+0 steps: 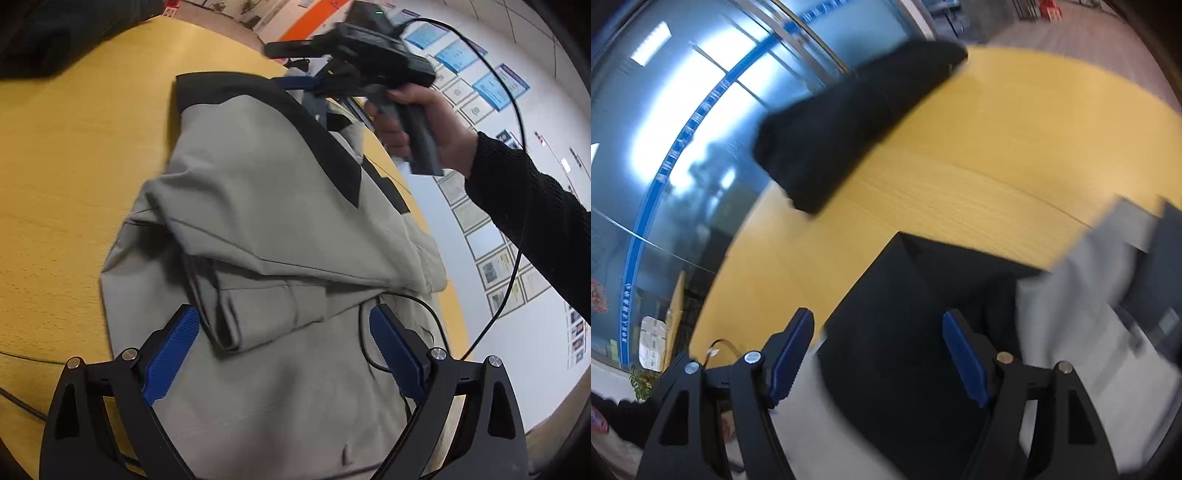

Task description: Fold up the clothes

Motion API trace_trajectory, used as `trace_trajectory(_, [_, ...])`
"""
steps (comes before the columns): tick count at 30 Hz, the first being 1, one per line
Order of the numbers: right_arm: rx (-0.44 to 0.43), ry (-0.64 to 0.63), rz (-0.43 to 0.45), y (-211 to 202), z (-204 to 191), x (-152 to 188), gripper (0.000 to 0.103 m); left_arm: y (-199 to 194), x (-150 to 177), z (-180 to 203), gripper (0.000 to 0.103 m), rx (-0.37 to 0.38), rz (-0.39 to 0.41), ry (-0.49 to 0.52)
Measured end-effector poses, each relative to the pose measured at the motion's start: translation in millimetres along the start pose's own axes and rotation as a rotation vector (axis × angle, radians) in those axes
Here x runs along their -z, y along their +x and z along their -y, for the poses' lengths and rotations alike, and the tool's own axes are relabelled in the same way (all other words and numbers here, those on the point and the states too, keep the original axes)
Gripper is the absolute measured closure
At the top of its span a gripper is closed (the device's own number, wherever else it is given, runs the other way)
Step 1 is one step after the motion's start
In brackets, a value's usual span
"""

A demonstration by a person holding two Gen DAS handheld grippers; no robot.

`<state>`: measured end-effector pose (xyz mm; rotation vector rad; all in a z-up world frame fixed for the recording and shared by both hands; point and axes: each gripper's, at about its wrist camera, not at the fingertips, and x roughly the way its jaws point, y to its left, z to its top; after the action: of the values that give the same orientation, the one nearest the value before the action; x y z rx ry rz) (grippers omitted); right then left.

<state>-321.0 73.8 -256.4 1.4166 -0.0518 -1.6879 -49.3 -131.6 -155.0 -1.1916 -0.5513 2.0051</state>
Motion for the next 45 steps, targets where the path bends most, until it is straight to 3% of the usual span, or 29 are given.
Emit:
trace_trajectory(1, [-0.007, 0.025, -0.020, 14, 5, -6, 0.028, -2, -1, -5, 0.007, 0.006, 0.013, -0.015])
trace_trajectory(3, [-0.040, 0.065, -0.035, 28, 10, -5, 0.049, -5, -3, -14, 0.007, 0.018, 0.038, -0.045])
trace_trajectory(4, [-0.056, 0.062, -0.023, 27, 11, -1, 0.068, -6, -4, -19, 0.007, 0.024, 0.050, -0.060])
trace_trajectory(5, [-0.071, 0.059, -0.012, 27, 13, 3, 0.080, -8, -5, -23, 0.006, 0.030, 0.063, -0.075])
trace_trajectory(8, [-0.079, 0.068, 0.024, 23, 18, 13, 0.090, -17, -14, -36, 0.005, 0.100, 0.128, -0.130])
trace_trajectory(17, [-0.052, 0.075, 0.063, 22, 20, 19, 0.092, -21, -22, -56, 0.008, 0.171, 0.173, -0.328])
trace_trajectory(20, [-0.044, 0.068, 0.077, 22, 19, 21, 0.092, -24, -25, -51, 0.040, 0.162, 0.197, -0.341])
trace_trajectory(22, [-0.043, 0.074, 0.081, 23, 21, 22, 0.093, -22, -28, -48, 0.086, 0.131, 0.183, -0.350])
trace_trajectory(23, [-0.041, 0.078, 0.079, 25, 21, 23, 0.094, -25, -29, -50, 0.094, 0.111, 0.171, -0.349])
trace_trajectory(28, [-0.047, 0.085, 0.115, 21, 24, 26, 0.096, -28, -32, -41, 0.101, 0.095, 0.141, -0.375])
trace_trajectory(35, [-0.023, 0.078, 0.216, 8, 20, 23, 0.099, -23, -16, -22, 0.102, 0.043, 0.128, -0.460])
trace_trajectory(40, [0.008, 0.120, 0.199, 20, 30, 30, 0.098, -6, -2, -30, 0.101, -0.019, 0.095, -0.533])
trace_trajectory(42, [0.019, 0.126, 0.240, 10, 30, 34, 0.093, -11, -9, -22, 0.100, -0.042, 0.088, -0.473])
trace_trajectory(44, [0.060, 0.120, 0.316, -12, 26, 40, 0.075, -18, -18, -12, 0.099, -0.064, 0.082, -0.401])
trace_trajectory(45, [0.065, 0.109, 0.358, -26, 18, 48, 0.073, -21, -22, -7, 0.098, -0.075, 0.080, -0.365])
